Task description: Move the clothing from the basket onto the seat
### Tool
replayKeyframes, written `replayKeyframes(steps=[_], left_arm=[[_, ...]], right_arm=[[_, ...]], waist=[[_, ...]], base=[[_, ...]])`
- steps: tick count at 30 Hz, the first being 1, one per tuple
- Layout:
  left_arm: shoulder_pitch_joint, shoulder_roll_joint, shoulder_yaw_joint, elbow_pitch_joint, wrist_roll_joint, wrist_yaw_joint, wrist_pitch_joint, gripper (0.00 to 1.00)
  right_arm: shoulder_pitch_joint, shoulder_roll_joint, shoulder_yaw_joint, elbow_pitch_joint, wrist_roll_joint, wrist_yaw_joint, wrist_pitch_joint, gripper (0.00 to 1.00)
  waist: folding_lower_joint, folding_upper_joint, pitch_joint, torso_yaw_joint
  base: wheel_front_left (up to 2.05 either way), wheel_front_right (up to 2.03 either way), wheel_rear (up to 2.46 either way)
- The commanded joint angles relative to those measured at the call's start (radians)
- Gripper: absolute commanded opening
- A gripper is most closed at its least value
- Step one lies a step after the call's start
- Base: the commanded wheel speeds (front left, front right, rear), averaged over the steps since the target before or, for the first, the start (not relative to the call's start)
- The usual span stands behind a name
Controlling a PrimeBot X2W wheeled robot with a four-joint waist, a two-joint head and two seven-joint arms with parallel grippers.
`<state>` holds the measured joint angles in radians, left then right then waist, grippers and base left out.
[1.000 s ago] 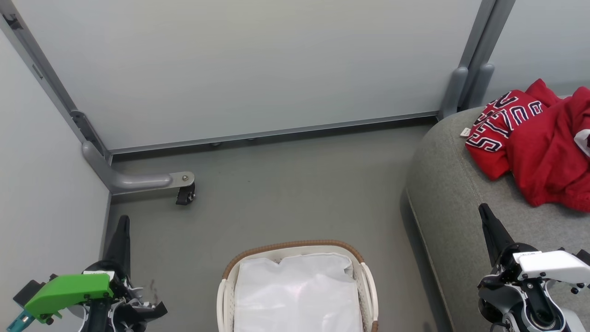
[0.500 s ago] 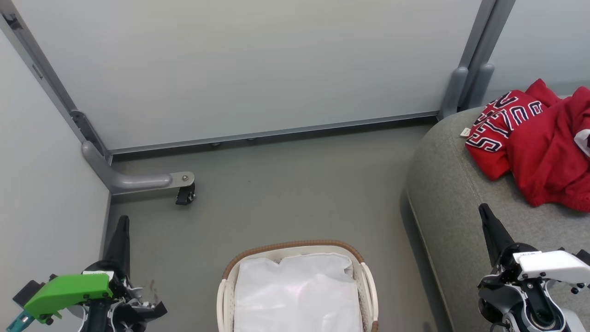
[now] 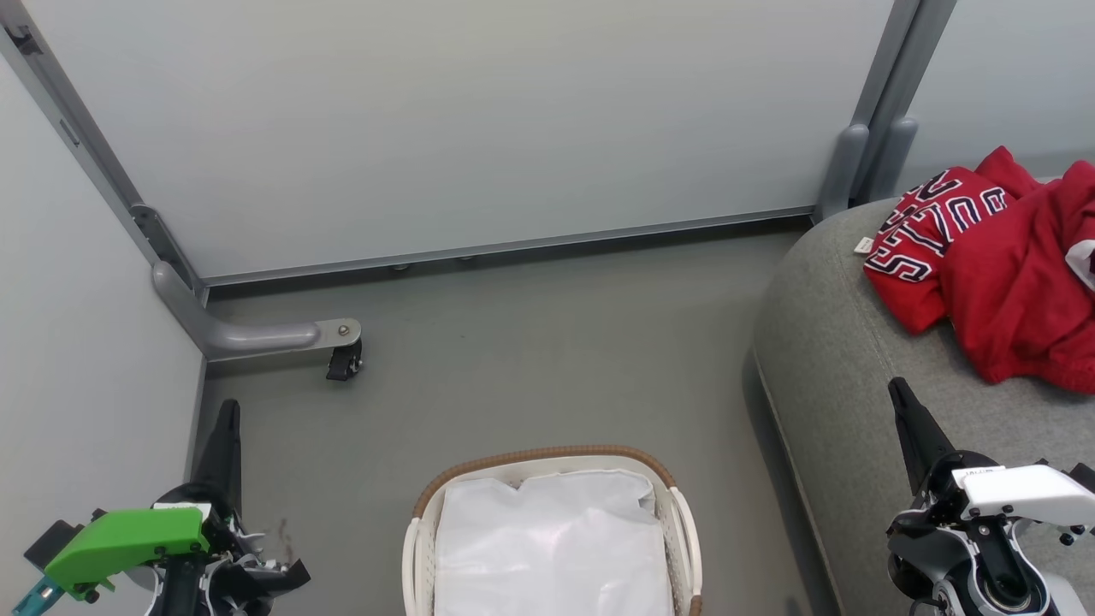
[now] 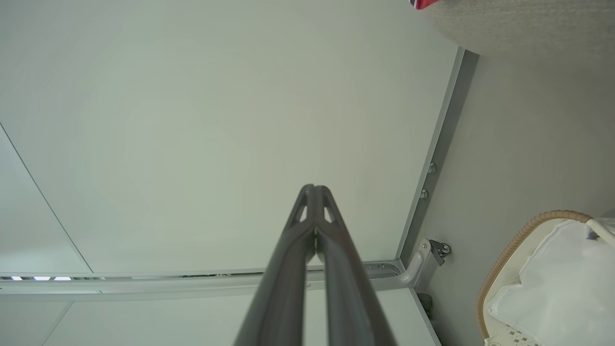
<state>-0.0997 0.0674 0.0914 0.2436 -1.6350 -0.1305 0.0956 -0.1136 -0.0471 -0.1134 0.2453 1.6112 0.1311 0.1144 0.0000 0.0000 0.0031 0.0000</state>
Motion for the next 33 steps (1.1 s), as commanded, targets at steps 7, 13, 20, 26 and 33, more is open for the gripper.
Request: replayKeyframes(steps=[7,13,20,26,33], left_arm=[[-0.013,-0.002,0.004,0.0,0.008,0.0,0.006,0.0],[-0.013,-0.003,0.006,0.0,0.008,0.0,0.005,0.0],[-0.013,-0.004,0.008,0.0,0.01,0.0,0.007,0.0],[-0.012,-0.005,0.009,0.0,0.011,0.0,0.009,0.0],[-0.012,-0.005,0.011,0.0,0.013,0.0,0.009,0.0]], right_arm=[[0.011,-0.006,-0.002,-0.003,0.003,-0.001,0.003,0.0],[0.011,-0.006,-0.002,-0.003,0.003,-0.001,0.003,0.0],[0.011,-0.006,-0.002,-0.003,0.003,-0.001,0.003,0.0],[0.011,-0.006,-0.002,-0.003,0.003,-0.001,0.003,0.0],[0.011,-0.006,-0.002,-0.003,0.004,-0.001,0.003,0.0]], waist=[[0.0,0.0,0.0,0.0],[0.0,0.0,0.0,0.0],[0.0,0.0,0.0,0.0],[0.0,0.0,0.0,0.0],[0.0,0.0,0.0,0.0]], base=[[0.0,0.0,0.0],[0.0,0.0,0.0],[0.0,0.0,0.0],[0.0,0.0,0.0],[0.0,0.0,0.0]])
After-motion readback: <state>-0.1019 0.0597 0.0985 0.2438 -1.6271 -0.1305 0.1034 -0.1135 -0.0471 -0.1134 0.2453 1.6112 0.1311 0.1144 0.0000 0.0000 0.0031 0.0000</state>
